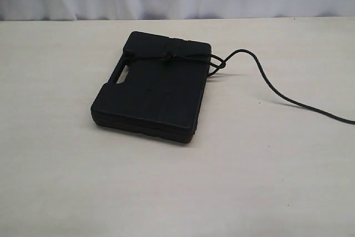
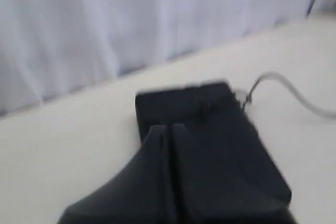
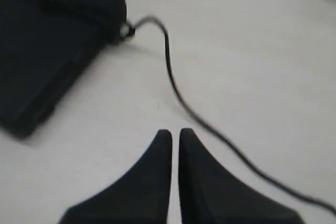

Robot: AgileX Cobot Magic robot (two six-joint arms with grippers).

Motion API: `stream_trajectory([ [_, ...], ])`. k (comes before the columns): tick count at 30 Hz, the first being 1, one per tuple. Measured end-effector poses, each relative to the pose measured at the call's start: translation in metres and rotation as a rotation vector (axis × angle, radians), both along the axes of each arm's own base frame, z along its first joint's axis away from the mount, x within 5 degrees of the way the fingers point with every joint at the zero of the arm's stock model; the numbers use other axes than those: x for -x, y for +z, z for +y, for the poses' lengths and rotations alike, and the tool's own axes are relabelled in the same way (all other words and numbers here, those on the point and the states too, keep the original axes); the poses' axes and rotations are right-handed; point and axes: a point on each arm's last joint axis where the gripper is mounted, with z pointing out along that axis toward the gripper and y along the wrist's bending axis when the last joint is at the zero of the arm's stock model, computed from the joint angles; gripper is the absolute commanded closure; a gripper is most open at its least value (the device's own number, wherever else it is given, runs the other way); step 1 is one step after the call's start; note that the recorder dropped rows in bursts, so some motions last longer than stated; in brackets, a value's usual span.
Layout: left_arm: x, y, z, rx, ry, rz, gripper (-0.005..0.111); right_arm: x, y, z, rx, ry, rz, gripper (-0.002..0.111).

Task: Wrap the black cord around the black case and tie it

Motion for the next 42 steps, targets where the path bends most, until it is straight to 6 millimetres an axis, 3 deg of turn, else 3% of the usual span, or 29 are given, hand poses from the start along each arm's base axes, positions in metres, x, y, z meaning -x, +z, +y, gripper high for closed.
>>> stream_trajectory([
  [1, 0.015, -0.004, 0.003, 0.04, -0.019, -0.188, 0.107, 0.021, 0.0, -0.003, -0.022, 0.001, -0.178, 0.104],
  [3, 0.025, -0.018, 0.003, 0.023, -0.06, -0.386, 0.107, 0.04, -0.013, -0.005, -0.044, 0.003, -0.37, 0.104],
  [5, 0.028, -0.026, 0.0, -0.032, -0.107, -0.472, 0.107, 0.05, -0.031, -0.006, -0.06, 0.003, -0.474, 0.104],
  [9, 0.029, -0.029, -0.002, -0.073, -0.131, -0.495, 0.107, 0.065, -0.06, -0.008, -0.064, 0.003, -0.502, 0.104],
  [18, 0.031, -0.035, -0.002, -0.076, -0.136, -0.494, 0.107, 0.071, -0.079, -0.009, -0.058, 0.004, -0.502, 0.104],
  [21, 0.04, -0.052, 0.0, -0.068, -0.146, -0.507, 0.107, 0.078, -0.092, -0.009, -0.061, 0.004, -0.525, 0.104],
  [25, 0.056, -0.089, 0.007, -0.004, -0.116, -0.468, 0.107, 0.087, -0.119, -0.011, -0.06, 0.005, -0.538, 0.104],
  [28, 0.064, -0.102, 0.015, 0.046, -0.06, -0.378, 0.107, 0.091, -0.133, -0.011, -0.06, 0.005, -0.539, 0.104],
  [34, 0.08, -0.121, 0.023, 0.098, -0.014, -0.218, 0.107, 0.093, -0.144, -0.011, -0.048, 0.004, -0.437, 0.104],
  [42, 0.08, -0.127, 0.029, 0.156, 0.117, -0.144, 0.107, 0.093, -0.145, -0.014, -0.036, -0.036, -0.432, 0.104],
])
